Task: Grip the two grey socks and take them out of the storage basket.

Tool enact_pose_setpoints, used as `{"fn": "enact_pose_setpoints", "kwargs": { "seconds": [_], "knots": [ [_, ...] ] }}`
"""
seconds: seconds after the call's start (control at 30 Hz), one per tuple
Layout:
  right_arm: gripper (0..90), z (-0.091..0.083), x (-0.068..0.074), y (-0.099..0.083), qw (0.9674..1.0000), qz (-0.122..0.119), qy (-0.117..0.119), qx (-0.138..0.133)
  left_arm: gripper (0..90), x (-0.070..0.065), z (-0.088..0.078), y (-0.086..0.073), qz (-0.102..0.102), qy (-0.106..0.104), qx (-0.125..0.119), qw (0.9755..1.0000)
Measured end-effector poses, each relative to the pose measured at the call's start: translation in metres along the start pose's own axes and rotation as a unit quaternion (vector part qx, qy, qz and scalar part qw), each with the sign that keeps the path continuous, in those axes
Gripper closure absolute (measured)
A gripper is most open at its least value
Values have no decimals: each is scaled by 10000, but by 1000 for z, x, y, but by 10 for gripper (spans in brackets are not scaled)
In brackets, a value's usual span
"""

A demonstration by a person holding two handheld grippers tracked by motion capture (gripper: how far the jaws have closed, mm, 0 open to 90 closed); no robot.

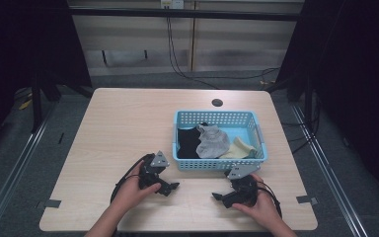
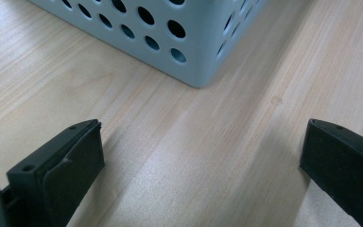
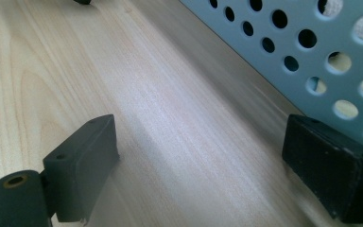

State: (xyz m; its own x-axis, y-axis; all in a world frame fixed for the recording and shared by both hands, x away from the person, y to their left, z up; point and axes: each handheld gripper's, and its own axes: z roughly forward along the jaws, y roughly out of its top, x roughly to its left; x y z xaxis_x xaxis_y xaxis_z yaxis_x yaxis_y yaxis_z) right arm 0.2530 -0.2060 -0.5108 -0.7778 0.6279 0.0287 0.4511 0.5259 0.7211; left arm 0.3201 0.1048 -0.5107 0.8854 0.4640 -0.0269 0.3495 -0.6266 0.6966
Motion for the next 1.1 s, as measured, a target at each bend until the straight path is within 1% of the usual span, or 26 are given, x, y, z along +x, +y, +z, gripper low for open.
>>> {"fn": "enact_pose_setpoints", "kwargs": {
  "seconds": [0.17,0.2,0.27,0.33,0.4,0.47,0.53,0.57,0.67,0.73,0.8,0.87,0.9,0.93,0.97,1.03,1.1],
  "knots": [
    [108,0,0,0,10000,22,-12,-7,0,0,0,0,-1,-1,-2,10000],
    [111,0,0,1,10000,25,-9,28,0,0,0,0,-2,-1,-2,10000],
    [130,-1,0,4,9998,26,0,176,0,0,0,0,-1,-1,-1,10000],
    [154,-3,-1,6,9995,102,17,309,0,0,0,0,1,0,0,10000],
    [172,-5,-3,8,9990,122,101,407,0,0,0,0,0,-1,-1,10000],
    [175,-8,-3,11,9980,167,174,586,0,0,0,0,-1,0,-1,10000],
    [190,-12,-3,15,9974,80,179,691,0,0,0,0,-2,1,-2,10000],
    [196,-15,-3,18,9976,46,192,666,0,0,0,0,2,0,0,10000],
    [212,-27,-2,29,9977,53,326,599,0,0,0,0,-1,7,-2,10000],
    [216,-36,0,37,9974,-73,323,637,0,0,0,0,2,6,-2,10000],
    [222,-44,1,47,9971,-106,420,632,0,0,0,0,3,7,0,10000],
    [225,-52,1,59,9967,-193,466,632,0,0,0,0,0,8,3,10000],
    [228,-55,0,63,9968,-177,469,629,0,0,0,0,2,7,0,10000],
    [231,-58,-1,69,9970,-224,461,584,0,0,0,0,3,7,0,10000],
    [234,-61,-3,75,9972,-194,439,568,0,0,0,0,2,6,0,10000],
    [241,-65,-10,86,9977,-102,475,464,0,0,0,0,3,6,1,10000],
    [253,-65,-19,97,9982,-23,431,420,0,0,0,0,0,0,-2,10000]
  ]
}}
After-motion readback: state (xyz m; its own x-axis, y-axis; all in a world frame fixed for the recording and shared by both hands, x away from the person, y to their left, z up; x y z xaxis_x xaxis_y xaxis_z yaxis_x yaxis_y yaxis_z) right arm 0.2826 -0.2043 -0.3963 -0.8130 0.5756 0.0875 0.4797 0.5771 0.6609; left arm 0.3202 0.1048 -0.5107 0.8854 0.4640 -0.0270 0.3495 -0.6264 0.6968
